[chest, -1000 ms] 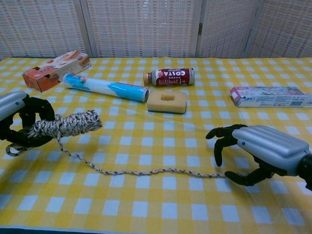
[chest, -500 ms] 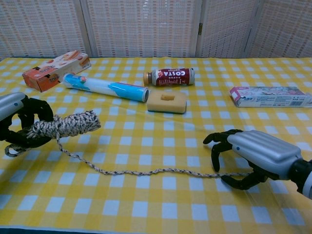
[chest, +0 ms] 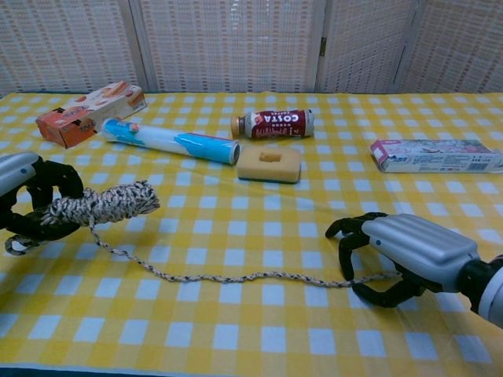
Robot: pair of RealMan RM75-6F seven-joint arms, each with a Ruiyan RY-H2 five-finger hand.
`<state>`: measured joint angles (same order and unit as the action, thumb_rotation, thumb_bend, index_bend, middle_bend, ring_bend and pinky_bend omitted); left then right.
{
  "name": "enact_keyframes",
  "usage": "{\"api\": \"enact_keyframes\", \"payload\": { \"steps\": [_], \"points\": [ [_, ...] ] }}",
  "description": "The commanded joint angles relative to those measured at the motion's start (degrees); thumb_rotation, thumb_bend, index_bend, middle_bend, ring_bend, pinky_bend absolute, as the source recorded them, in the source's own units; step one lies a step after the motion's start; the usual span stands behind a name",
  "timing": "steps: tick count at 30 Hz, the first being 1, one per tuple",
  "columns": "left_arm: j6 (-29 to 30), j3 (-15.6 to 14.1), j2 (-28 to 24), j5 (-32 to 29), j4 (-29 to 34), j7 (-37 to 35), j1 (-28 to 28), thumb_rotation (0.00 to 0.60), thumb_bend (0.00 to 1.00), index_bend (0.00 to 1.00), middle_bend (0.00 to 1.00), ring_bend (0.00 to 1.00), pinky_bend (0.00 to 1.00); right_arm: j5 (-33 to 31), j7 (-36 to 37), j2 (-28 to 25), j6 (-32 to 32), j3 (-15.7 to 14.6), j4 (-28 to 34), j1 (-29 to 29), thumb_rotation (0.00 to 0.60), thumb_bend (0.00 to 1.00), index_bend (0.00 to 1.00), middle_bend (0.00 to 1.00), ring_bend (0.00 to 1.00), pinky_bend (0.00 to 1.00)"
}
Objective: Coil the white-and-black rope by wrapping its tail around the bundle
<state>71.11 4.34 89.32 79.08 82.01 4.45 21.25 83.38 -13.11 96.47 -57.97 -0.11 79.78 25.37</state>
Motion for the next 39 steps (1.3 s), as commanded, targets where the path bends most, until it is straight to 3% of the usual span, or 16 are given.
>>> {"api": "enact_keyframes", "payload": {
  "steps": [1,14,22,33,39],
  "points": [
    [0.06,0.01,0.01,0.06,-0.07,-0.13,-0.06,0.6,0.75,0.79,0.75,0.67,0.55,-0.12,-0.03,0.03,0.07,-0.03,0.05,0.09,0.6,0.46,0.57,0.2,0.16,0.11],
    [0.82,0.79,0.23,0.8,-0.81,-1.86,0.02,0.6,0.75,0.79,0.75,0.67,0.55,-0.04,1.07,0.34,-1.12,-0.17,-0.38,-0.02,0.6,0.57,0.63,0.23,0.18,0.11],
    [0.8,1.96,-0.51,0.63,0.41,-2.6,0.56,0.6,0.75,0.79,0.75,0.67,0.55,2.7,2.89,-2.0,-4.75,-0.15,2.28,-0.49,0.6,0.6,0.64,0.24,0.19,0.11],
    [-1.17,8.02,-0.79,-3.73,6.72,-2.91,4.0,0.6,0.75,0.8,0.75,0.67,0.55,14.03,4.02,-10.69,-13.03,0.02,14.08,0.74,0.6,0.6,0.67,0.26,0.21,0.11],
    [-0.94,8.86,-2.11,-0.28,10.89,-10.55,5.02,0.6,0.75,0.79,0.75,0.67,0.55,10.14,2.46,-12.69,-10.43,3.17,16.93,2.35,0.6,0.6,0.67,0.26,0.22,0.11]
  ]
}}
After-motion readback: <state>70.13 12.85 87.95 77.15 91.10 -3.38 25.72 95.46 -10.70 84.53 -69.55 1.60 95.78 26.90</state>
